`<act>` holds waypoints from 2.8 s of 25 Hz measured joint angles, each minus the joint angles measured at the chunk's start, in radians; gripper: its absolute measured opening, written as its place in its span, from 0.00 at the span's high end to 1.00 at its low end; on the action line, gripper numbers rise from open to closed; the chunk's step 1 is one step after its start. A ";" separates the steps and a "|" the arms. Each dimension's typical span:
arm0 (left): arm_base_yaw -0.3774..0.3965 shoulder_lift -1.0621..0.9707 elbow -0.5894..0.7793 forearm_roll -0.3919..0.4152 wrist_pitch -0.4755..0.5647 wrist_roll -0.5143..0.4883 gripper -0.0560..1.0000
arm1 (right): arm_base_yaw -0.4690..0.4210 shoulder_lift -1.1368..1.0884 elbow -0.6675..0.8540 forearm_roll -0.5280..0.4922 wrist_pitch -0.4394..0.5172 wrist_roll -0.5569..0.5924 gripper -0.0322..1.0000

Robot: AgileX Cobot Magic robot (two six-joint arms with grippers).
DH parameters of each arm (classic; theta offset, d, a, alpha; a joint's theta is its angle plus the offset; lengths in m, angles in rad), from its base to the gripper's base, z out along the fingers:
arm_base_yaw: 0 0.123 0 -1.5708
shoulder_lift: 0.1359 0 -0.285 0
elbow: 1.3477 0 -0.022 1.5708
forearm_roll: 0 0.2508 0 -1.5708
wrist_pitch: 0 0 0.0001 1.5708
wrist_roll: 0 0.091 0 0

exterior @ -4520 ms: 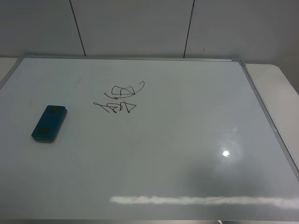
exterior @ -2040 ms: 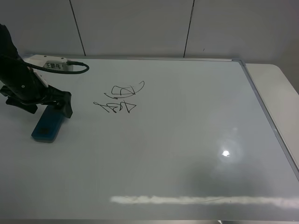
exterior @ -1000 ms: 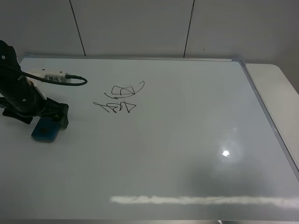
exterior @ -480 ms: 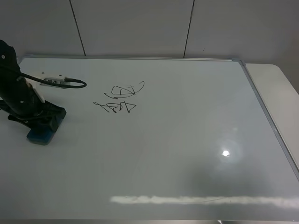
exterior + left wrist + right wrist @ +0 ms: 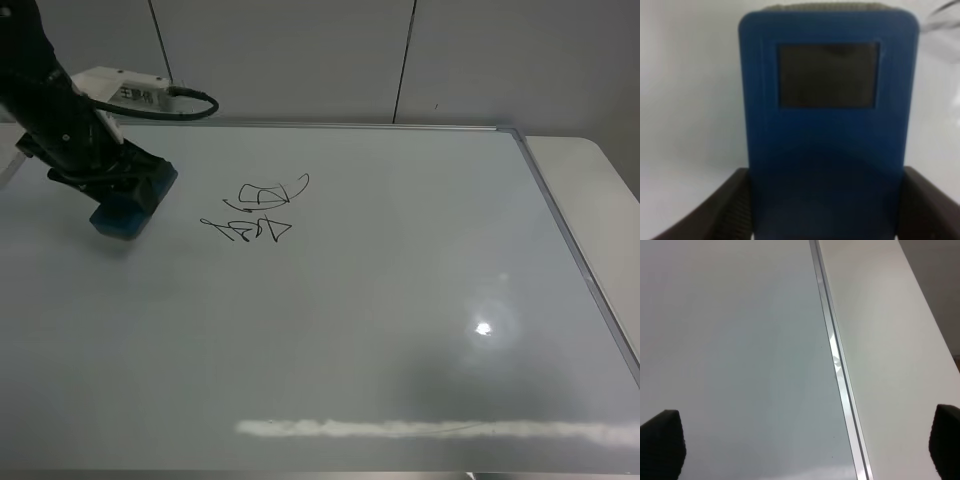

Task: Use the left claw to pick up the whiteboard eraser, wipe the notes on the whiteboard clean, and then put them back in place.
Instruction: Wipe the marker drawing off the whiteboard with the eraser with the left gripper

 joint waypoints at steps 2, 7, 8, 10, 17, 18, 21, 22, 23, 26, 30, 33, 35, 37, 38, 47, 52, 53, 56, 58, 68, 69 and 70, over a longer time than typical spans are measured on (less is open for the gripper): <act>-0.061 0.042 -0.048 -0.006 -0.001 0.014 0.42 | 0.000 0.000 0.000 0.000 0.000 0.000 0.03; -0.202 0.194 -0.117 -0.015 -0.001 0.027 0.42 | 0.000 0.000 0.000 0.000 0.000 0.000 0.03; -0.230 0.218 -0.127 -0.016 -0.002 0.027 0.42 | 0.000 0.000 0.000 0.000 0.000 0.000 0.03; -0.280 0.265 -0.150 -0.016 -0.003 0.028 0.42 | 0.000 0.000 0.000 0.000 0.000 0.000 0.03; -0.314 0.311 -0.177 -0.016 -0.045 0.079 0.42 | 0.000 0.000 0.000 0.000 0.000 0.000 0.03; -0.307 0.318 -0.177 -0.016 -0.050 0.086 0.42 | 0.000 0.000 0.000 0.000 0.000 0.000 0.03; -0.264 0.353 -0.178 -0.021 -0.066 0.106 0.42 | 0.000 0.000 0.000 0.000 0.000 0.000 0.03; -0.252 0.358 -0.181 -0.040 -0.068 0.114 0.42 | 0.000 0.000 0.000 0.000 0.000 0.000 0.03; -0.240 0.364 -0.185 -0.047 -0.069 0.119 0.42 | 0.000 0.000 0.000 0.000 0.000 0.000 0.03; -0.195 0.369 -0.189 -0.065 -0.075 0.149 0.42 | 0.000 0.000 0.000 0.000 0.000 0.000 0.03; -0.107 0.369 -0.189 -0.065 -0.103 0.168 0.42 | 0.000 0.000 0.000 0.000 0.000 0.000 0.03; -0.029 0.369 -0.189 -0.059 -0.133 0.176 0.42 | 0.000 0.000 0.000 0.000 0.000 0.000 0.03; 0.011 0.369 -0.189 -0.053 -0.142 0.184 0.42 | 0.000 0.000 0.000 0.000 0.000 0.000 0.03; 0.023 0.369 -0.189 -0.052 -0.143 0.186 0.42 | 0.000 0.000 0.000 0.000 0.000 0.000 0.03; 0.020 0.369 -0.189 -0.052 -0.143 0.189 0.42 | 0.000 0.000 0.000 0.000 0.000 0.000 0.03; -0.187 0.395 -0.234 -0.079 -0.108 0.204 0.42 | 0.000 0.000 0.000 0.000 0.000 0.000 0.03; -0.317 0.446 -0.324 -0.098 -0.050 0.204 0.42 | 0.000 0.000 0.000 0.000 0.000 0.000 0.03; -0.336 0.453 -0.339 -0.098 -0.043 0.204 0.42 | 0.000 0.000 0.000 0.000 0.000 0.000 0.03; -0.361 0.468 -0.363 -0.101 -0.036 0.204 0.42 | 0.000 0.000 0.000 0.000 0.000 0.000 0.03; -0.356 0.468 -0.363 -0.101 -0.036 0.204 0.42 | 0.000 0.000 0.000 0.000 0.000 0.000 0.03; -0.148 0.475 -0.373 -0.071 -0.084 0.208 0.42 | 0.000 0.000 0.000 0.000 0.000 0.000 0.03; -0.118 0.475 -0.373 -0.069 -0.091 0.208 0.42 | 0.000 0.000 0.000 0.000 0.000 0.000 0.03; -0.090 0.475 -0.374 -0.069 -0.097 0.209 0.42 | 0.000 0.000 0.000 0.000 0.000 0.000 0.03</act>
